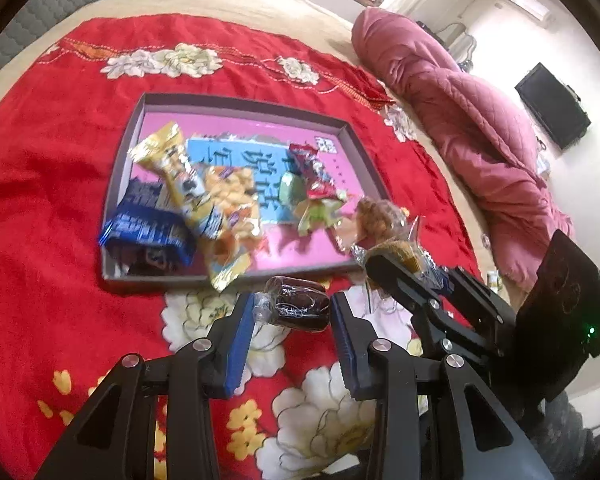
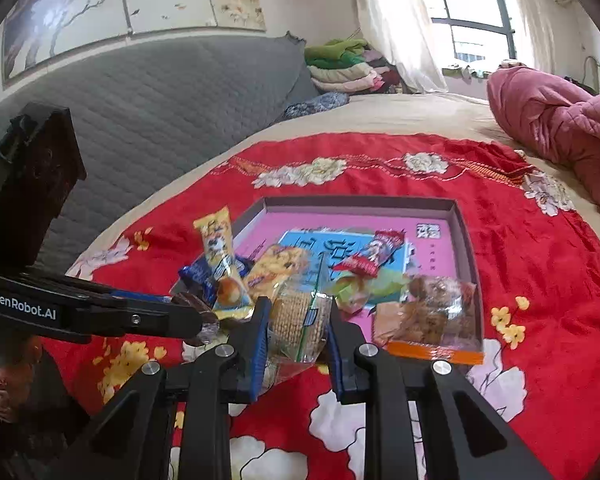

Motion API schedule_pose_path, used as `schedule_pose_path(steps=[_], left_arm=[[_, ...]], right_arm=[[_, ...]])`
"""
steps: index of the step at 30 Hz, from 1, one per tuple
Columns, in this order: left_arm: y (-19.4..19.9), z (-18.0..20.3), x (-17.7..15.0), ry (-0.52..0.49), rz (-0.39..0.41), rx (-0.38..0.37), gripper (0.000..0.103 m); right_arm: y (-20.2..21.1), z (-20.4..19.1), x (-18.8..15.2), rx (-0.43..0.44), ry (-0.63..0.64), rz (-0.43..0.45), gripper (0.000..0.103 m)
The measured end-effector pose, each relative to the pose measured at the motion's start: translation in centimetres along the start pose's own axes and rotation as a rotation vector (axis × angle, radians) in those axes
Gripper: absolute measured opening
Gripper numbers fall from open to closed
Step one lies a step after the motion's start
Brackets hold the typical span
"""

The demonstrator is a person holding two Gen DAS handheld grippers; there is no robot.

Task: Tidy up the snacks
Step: 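Lift both held snacks and carry them over the grey box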

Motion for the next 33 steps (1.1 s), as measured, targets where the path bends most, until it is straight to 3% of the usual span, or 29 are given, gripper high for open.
schedule_pose_path(steps=[15,33], left_arm=[[-2.1,1.4,3.7,-0.041,0.064,0.071,0.039],[-5.7,0.8,4.8,-0.03,0.031,0.122,0.039]], right_arm=[[-0.4,1.8,2.1,-0.075,-0.022,0.065,0.025],[-3.1,3.1,1.6,-0.111,-0.006,0.021,0.025]])
Point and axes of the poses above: each gripper's, at about its wrist camera, not at the fingertips, and y roughly against the way its jaws point, z to its right, x to its top, the point moved 3 cm from there along -y, roughly the way its jaws point, and after that the axes turned 3 degrees about -x, right-handed, at the moved point
